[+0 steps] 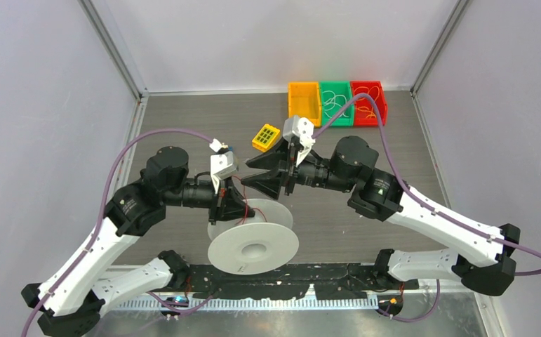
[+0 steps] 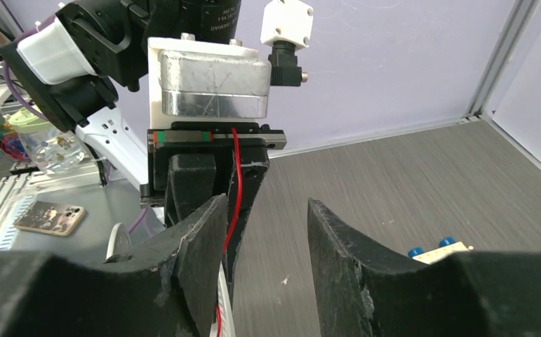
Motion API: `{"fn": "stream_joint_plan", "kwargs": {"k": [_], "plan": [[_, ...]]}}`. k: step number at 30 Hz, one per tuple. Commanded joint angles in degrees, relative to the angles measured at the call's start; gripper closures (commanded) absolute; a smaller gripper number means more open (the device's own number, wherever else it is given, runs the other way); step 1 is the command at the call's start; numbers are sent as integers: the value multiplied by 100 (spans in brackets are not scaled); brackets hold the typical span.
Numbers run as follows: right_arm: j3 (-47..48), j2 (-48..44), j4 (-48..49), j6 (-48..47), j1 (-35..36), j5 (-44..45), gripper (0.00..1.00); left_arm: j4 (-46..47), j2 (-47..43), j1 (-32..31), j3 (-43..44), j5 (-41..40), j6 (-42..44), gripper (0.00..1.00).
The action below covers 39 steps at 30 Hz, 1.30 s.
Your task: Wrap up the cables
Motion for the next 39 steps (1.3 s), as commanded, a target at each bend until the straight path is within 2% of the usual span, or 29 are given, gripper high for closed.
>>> {"fn": "stream_joint_plan", "kwargs": {"k": [1,7,10,12,13,15,18,20,25,28,33,39], "plan": [[37,75,548,324,34,-190,48,455,-16,22,26,232,-112,100],[62,234,524,382,34,-321,48,486,35,22,9,216,-117,100],[62,281,560,410,34,-367,51,493,56,21,6,194,-117,100],[21,260,641,424,34,-360,72,464,55,22,14,72,-107,100],[-50,233,702,451,31,-240,87,436,42,22,31,-45,-87,100],[-267,96,798,488,28,110,94,368,-7,26,59,-288,-1,100],[-896,-326,922,674,24,1116,95,418,-152,90,34,-588,-30,100],[-1384,-614,951,1102,21,2380,94,632,-317,126,-97,-820,-92,100],[-2440,-1266,988,2697,8,3315,95,1283,-809,128,-572,-1723,145,100],[-2987,-1495,1062,3618,-2,4058,95,1758,-1107,128,-919,-1972,488,100],[-3119,-1453,673,4980,-26,4391,95,2883,-1630,125,-1738,-2091,1475,100],[-2595,-1240,-981,6816,-110,4264,95,3471,-1935,128,-2223,-1953,2427,100]]}}
